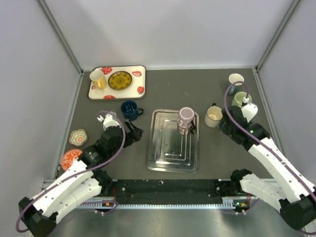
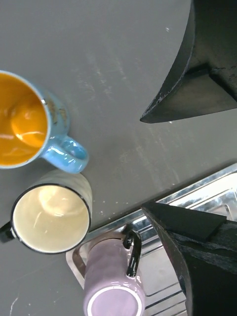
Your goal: Turn the mug right side up
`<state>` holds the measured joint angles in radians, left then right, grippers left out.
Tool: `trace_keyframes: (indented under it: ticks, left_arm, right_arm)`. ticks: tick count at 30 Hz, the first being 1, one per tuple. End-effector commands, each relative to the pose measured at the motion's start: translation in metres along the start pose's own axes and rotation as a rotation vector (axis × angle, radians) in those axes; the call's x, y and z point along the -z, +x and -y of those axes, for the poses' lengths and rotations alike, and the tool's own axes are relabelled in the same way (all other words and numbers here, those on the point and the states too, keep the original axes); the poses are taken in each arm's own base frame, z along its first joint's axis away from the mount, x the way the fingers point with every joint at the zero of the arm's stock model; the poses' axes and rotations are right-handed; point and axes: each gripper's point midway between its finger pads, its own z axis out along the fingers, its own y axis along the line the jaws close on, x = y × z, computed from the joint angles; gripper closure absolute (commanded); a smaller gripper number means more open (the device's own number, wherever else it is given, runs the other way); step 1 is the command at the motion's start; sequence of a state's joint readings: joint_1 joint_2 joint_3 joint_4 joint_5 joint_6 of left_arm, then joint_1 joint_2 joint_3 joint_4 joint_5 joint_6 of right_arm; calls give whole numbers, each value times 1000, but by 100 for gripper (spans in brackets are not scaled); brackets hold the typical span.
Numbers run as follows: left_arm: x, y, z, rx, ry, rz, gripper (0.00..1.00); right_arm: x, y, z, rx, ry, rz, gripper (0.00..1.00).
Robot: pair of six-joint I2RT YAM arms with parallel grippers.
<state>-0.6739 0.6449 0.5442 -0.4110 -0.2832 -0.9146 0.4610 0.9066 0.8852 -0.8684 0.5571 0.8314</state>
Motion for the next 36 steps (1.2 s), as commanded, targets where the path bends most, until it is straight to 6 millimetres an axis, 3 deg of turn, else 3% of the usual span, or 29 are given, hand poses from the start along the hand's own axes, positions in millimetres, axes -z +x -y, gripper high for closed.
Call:
trace_keyframes:
  ticks: [1, 6, 9, 16, 27, 36]
  left_arm:
    - [-10, -6, -8, 49, -103, 23, 10]
    - [-17, 5, -14, 109, -160, -23, 16]
    - [-18, 9, -12, 125, -142, -30, 17]
    - [-15, 5, -12, 127, -124, -7, 19]
    - [-16, 3, -14, 120, -115, 14, 20]
    - [-21, 7, -15, 110, -126, -2, 21]
  right_arm:
    - [-5, 15, 5, -214, 71, -37, 35]
    - [-23, 16, 4, -289, 156, -37, 37]
    - [-32, 7, 1, -298, 196, -23, 38]
    - [-52, -2, 11, -334, 259, -18, 40]
    - [-70, -19, 6, -340, 257, 2, 39]
    - [-97, -13, 16, -341, 312, -36, 39]
